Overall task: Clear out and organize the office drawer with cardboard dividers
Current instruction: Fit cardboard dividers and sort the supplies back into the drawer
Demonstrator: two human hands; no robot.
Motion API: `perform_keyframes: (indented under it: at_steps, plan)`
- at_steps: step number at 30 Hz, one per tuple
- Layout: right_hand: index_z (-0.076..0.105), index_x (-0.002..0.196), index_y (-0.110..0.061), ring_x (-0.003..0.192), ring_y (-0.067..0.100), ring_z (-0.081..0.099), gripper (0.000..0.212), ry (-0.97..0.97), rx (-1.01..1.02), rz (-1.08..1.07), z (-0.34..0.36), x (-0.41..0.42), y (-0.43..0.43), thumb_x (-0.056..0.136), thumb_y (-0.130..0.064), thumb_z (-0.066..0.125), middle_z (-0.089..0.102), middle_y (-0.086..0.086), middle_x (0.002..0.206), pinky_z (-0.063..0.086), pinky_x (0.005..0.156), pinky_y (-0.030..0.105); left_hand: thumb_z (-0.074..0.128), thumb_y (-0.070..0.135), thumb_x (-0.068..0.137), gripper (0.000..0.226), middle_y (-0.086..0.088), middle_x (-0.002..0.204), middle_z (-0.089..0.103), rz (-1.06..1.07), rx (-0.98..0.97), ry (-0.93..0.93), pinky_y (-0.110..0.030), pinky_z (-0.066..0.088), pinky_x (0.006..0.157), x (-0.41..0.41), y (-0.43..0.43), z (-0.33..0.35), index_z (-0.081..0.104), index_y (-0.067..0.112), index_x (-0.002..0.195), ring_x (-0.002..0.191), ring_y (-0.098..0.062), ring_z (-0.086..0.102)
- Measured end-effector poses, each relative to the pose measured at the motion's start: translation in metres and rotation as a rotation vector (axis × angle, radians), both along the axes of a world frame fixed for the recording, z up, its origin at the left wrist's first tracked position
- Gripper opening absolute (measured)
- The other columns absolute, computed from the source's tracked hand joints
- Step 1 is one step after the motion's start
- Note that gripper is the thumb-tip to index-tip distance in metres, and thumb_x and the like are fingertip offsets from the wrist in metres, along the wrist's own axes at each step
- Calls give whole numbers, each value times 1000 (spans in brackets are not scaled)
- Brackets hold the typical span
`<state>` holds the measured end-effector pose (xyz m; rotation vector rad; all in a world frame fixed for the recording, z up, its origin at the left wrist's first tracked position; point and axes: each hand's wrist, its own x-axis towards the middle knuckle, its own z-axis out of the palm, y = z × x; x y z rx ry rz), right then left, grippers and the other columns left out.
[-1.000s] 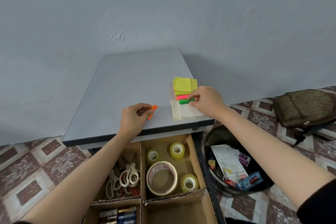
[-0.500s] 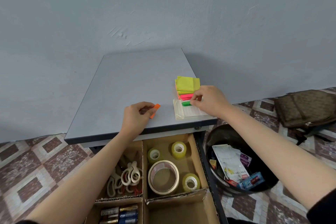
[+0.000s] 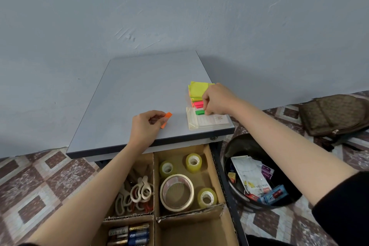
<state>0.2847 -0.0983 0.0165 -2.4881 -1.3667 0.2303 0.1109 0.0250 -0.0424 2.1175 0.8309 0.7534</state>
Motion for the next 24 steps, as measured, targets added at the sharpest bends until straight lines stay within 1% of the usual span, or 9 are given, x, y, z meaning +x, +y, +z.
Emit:
perform_keyframes:
  at_steps: [2, 4, 7, 10, 14, 17, 19, 20, 24]
  plan:
    - [72, 77, -3, 90, 24, 62, 10, -5, -33, 10, 1, 0, 3, 68, 2, 72, 70, 10, 87, 48, 71, 31, 63, 18, 88, 25, 4, 95, 61, -1, 1, 1, -7, 39, 73, 0, -1, 1, 67, 6, 110, 81, -4, 53]
    - [70, 79, 0, 84, 27, 62, 12, -38, -69, 25, -1, -2, 6, 70, 3, 62, 68, 13, 84, 48, 66, 32, 63, 18, 88, 25, 4, 94, 61, 2, -1, -1, -8, 40, 74, 0, -1, 1, 67, 6, 109, 80, -4, 53]
    - [61, 69, 2, 69, 24, 48, 12, -63, -73, 42, -3, -7, 5, 74, 3, 50, 53, 13, 70, 37, 59, 30, 63, 18, 88, 25, 4, 94, 60, 6, -8, 5, -11, 41, 77, 0, 0, 1, 67, 7, 110, 80, -3, 52]
    - [67, 73, 6, 68, 20, 48, 13, -7, -36, 56, -1, -8, 1, 77, 1, 55, 58, 15, 71, 38, 58, 28, 63, 18, 88, 25, 4, 95, 60, 4, -2, 5, -11, 41, 77, 0, 0, 1, 67, 7, 110, 80, -3, 52]
    - [69, 78, 9, 66, 18, 45, 17, 36, -27, 51, 1, -8, 1, 77, 4, 53, 65, 29, 82, 37, 58, 28, 63, 19, 87, 25, 4, 93, 61, 0, 1, -3, -8, 40, 75, 0, 0, 1, 68, 7, 108, 80, -4, 53]
    - [71, 78, 5, 64, 14, 47, 12, 49, -42, 37, 2, -9, 1, 76, 8, 60, 66, 23, 80, 42, 55, 26, 64, 19, 87, 23, 6, 91, 61, -2, 7, -9, -1, 39, 67, 0, 0, 1, 69, 8, 106, 76, 1, 54]
    - [71, 78, 1, 68, 14, 51, 6, 52, -55, 36, 4, -9, 3, 73, 4, 70, 65, 13, 79, 44, 58, 23, 64, 19, 87, 23, 6, 92, 61, -3, 12, -7, 0, 38, 66, 0, 0, 1, 69, 7, 107, 76, 2, 53]
    - [70, 79, 0, 72, 17, 54, 8, 61, -60, 32, 5, -9, 4, 73, 3, 72, 65, 10, 80, 46, 61, 25, 64, 18, 87, 23, 6, 92, 61, -4, 13, -7, -1, 38, 67, 0, 0, 1, 68, 7, 107, 76, 1, 53]
    - [69, 97, 1, 85, 22, 60, 22, 45, -152, 4, 7, -10, 11, 75, 0, 73, 68, 11, 97, 52, 77, 34, 63, 18, 87, 24, 6, 94, 60, -4, 10, -5, -1, 37, 69, 0, 0, 0, 68, 6, 108, 77, 0, 53]
